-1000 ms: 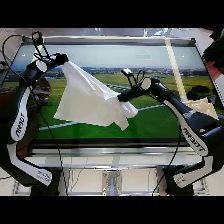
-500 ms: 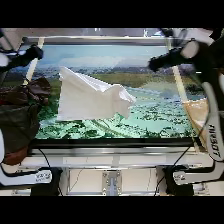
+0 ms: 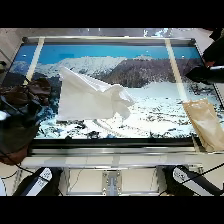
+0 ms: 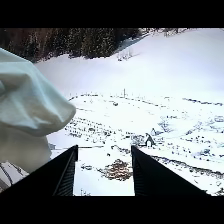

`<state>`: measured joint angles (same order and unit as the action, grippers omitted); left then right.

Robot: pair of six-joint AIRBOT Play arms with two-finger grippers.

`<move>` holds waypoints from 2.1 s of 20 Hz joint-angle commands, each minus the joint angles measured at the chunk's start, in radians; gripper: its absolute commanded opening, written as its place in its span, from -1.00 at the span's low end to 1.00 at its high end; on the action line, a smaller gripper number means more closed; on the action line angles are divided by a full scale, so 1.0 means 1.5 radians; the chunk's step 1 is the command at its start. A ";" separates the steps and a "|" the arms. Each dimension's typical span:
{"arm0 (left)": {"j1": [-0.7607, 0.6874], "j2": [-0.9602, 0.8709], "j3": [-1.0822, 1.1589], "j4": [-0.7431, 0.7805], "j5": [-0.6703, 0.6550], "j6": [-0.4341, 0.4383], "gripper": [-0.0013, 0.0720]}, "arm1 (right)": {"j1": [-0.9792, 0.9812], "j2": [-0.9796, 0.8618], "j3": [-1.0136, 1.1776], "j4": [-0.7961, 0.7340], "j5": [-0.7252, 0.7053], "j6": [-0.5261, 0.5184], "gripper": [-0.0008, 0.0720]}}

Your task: Fold the shirts.

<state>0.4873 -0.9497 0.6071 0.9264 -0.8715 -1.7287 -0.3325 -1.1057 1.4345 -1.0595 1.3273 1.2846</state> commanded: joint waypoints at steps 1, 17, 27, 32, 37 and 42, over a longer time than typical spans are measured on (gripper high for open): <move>0.012 0.009 -0.140 -0.201 0.051 0.072 0.61 | -0.019 0.026 -0.058 0.129 -0.040 -0.029 0.05; -0.139 -0.244 -0.054 -0.414 0.237 0.194 -0.60 | 0.083 0.026 -0.178 0.181 -0.023 -0.023 0.04; -0.141 -0.226 -0.043 -0.414 0.243 0.259 -0.94 | 0.201 -0.225 -0.555 0.685 -0.187 -0.215 0.37; -0.141 -0.208 -0.034 -0.414 0.244 0.276 -0.94 | 0.224 -0.335 -0.524 0.728 -0.209 -0.239 0.37; -0.141 -0.207 -0.034 -0.414 0.244 0.276 -0.94 | 0.273 -0.345 -0.476 0.726 -0.307 -0.201 0.33; -0.141 -0.198 -0.034 -0.415 0.237 0.308 -0.94 | 0.302 -0.344 -0.386 0.726 -0.293 -0.234 -0.93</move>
<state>0.2768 -1.2568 0.5556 0.3050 -0.5060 -1.2884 0.0982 -1.6192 0.7856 0.0242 0.8825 0.9710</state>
